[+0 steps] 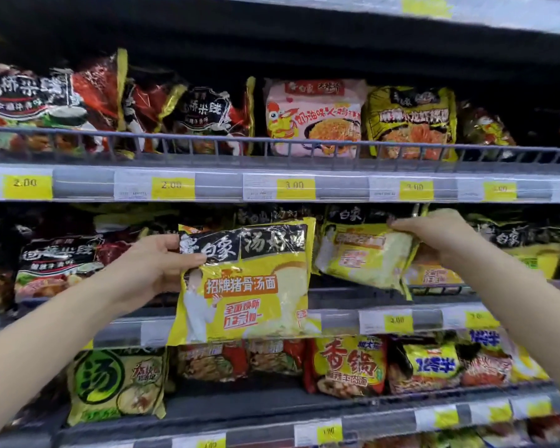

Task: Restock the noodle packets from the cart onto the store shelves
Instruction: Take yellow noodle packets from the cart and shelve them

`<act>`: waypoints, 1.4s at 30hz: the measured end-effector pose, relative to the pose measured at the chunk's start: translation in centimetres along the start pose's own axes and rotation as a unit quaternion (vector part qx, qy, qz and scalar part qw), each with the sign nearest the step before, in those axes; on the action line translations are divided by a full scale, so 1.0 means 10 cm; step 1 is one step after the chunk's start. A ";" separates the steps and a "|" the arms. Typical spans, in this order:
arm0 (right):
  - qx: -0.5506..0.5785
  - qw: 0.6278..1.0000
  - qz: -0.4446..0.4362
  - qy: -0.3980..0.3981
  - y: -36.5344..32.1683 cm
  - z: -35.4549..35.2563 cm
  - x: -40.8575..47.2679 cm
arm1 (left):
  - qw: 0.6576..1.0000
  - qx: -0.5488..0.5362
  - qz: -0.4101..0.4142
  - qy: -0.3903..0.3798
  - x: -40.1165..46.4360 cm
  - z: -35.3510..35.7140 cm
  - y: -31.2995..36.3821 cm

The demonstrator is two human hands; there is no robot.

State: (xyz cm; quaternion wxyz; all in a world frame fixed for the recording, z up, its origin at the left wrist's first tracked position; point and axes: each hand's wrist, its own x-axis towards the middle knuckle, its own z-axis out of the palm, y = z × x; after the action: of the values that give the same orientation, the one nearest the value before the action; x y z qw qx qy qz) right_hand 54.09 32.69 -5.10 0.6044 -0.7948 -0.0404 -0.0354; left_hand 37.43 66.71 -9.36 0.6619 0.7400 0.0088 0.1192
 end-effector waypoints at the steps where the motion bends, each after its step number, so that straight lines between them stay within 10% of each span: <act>1: -0.011 1.000 -0.012 0.013 -0.01 0.08 0.06 | 1.000 0.002 0.006 -0.002 0.01 0.00 -0.02; 15: -0.130 0.991 0.004 -0.013 0.09 0.62 0.74 | 0.998 0.032 0.047 -0.012 0.08 -0.05 -0.02; 25: -0.401 0.911 -0.054 0.079 0.05 0.74 0.69 | 0.998 0.045 0.045 -0.009 0.12 0.00 -0.03; 36: -0.672 0.683 -0.262 0.118 0.32 0.92 0.58 | 0.997 0.061 0.046 0.012 0.20 0.06 -0.03; 40: -0.667 0.711 -0.206 0.092 0.21 0.90 0.41 | 0.997 0.054 0.045 0.013 0.22 0.10 -0.02; 42: -0.567 0.780 -0.250 0.083 0.23 0.90 0.44 | 0.997 0.055 0.046 0.020 0.22 0.09 -0.01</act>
State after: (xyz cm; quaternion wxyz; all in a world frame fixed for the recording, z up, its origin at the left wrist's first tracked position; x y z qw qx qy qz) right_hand 58.78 40.84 -9.21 0.0151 -0.9501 -0.1599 -0.2675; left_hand 39.76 66.17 -9.16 0.6136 0.7725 -0.0055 0.1634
